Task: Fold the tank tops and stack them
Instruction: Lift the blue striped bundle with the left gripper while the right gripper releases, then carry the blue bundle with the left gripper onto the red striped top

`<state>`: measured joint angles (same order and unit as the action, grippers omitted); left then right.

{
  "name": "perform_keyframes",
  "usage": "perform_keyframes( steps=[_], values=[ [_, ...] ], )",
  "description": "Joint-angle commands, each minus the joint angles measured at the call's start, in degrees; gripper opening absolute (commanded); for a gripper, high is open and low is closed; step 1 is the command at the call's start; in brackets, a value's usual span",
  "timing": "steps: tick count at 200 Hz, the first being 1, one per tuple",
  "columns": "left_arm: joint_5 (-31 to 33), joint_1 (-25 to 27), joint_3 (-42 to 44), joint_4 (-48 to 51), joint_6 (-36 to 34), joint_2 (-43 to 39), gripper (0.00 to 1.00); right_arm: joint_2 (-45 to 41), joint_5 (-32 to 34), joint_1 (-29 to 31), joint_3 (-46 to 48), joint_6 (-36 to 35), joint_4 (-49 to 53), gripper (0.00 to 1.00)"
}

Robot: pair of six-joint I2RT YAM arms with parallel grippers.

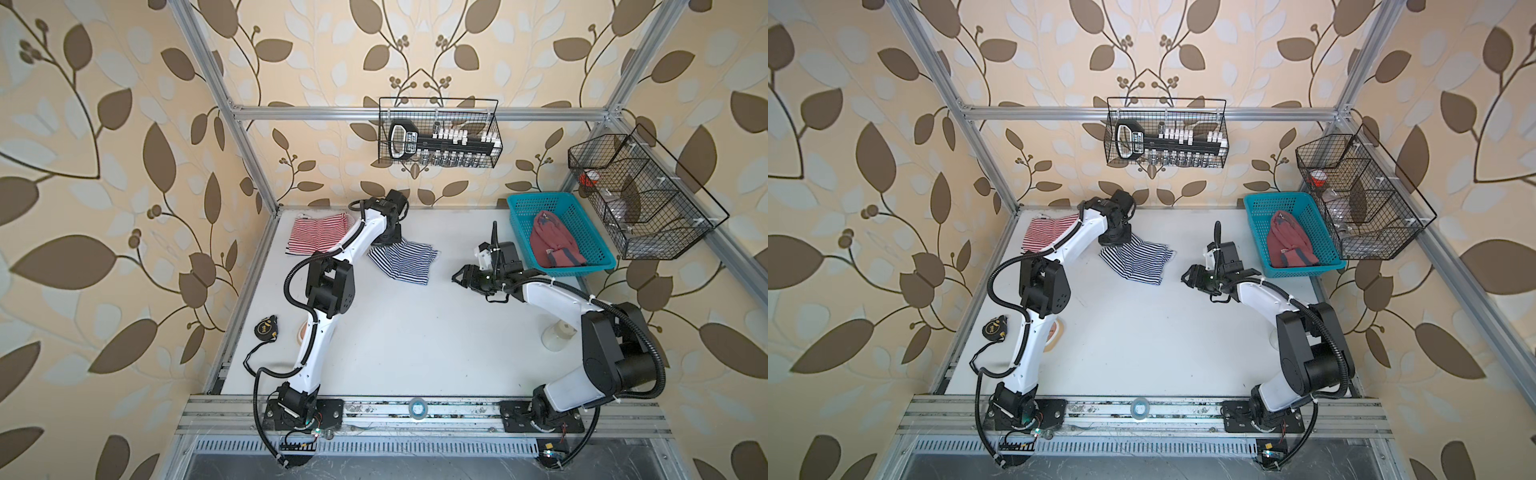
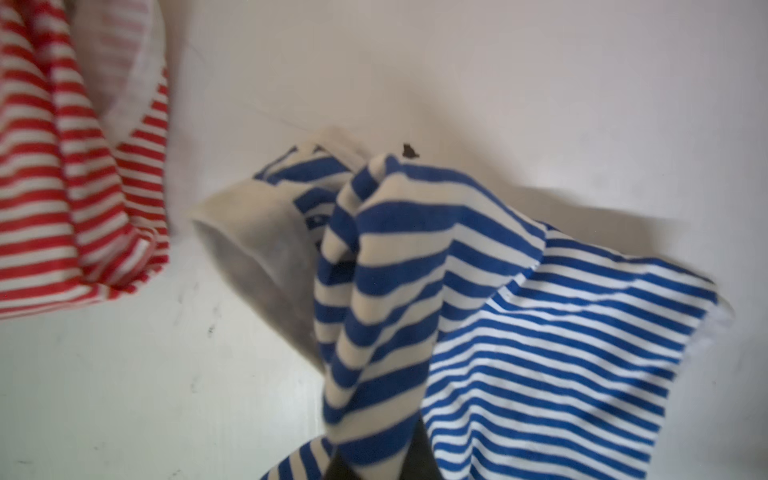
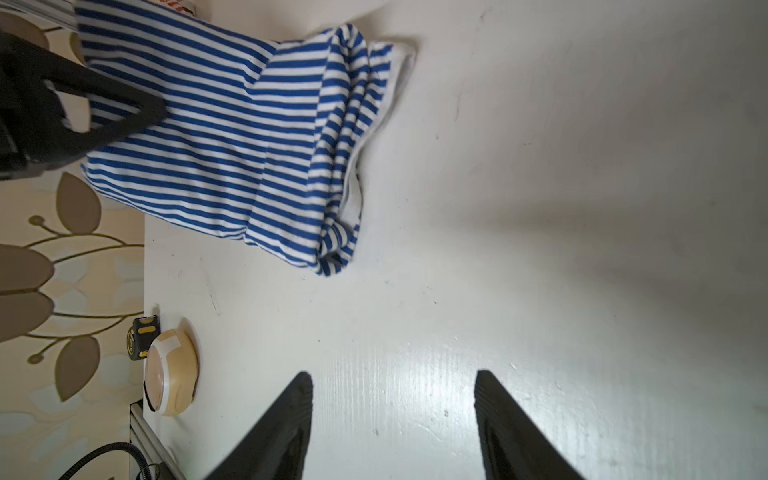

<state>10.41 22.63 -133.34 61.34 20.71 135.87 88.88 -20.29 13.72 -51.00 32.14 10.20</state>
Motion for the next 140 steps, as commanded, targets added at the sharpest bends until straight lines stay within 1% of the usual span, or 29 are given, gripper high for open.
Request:
perform_keyframes(
  steps=[1, 35, 62, 90, 140],
  values=[
    [3.7, -1.9, -3.1, 1.7, -4.3, -1.3, 0.0, 0.2, 0.7, 0.0, 1.1, 0.6, 0.7, 0.62],
    [4.1, -5.7, -5.1, -0.2, -7.2, -3.0, 0.0, 1.0, 0.4, 0.1, 1.1, 0.7, 0.2, 0.62],
    [5.8, -7.5, -6.5, -1.3, -10.3, -4.6, 0.0, 1.9, 0.3, 0.3, 1.0, 0.7, -0.3, 0.62],
    [5.5, -9.4, -6.8, -2.3, -11.6, -6.5, 0.0, 2.8, 0.1, 0.8, 1.0, 0.8, -0.9, 0.61],
    [5.3, -10.0, -6.6, -2.4, -12.0, -9.3, 0.0, 3.9, -0.1, 1.5, 1.0, 1.2, -1.8, 0.61]
  ],
)
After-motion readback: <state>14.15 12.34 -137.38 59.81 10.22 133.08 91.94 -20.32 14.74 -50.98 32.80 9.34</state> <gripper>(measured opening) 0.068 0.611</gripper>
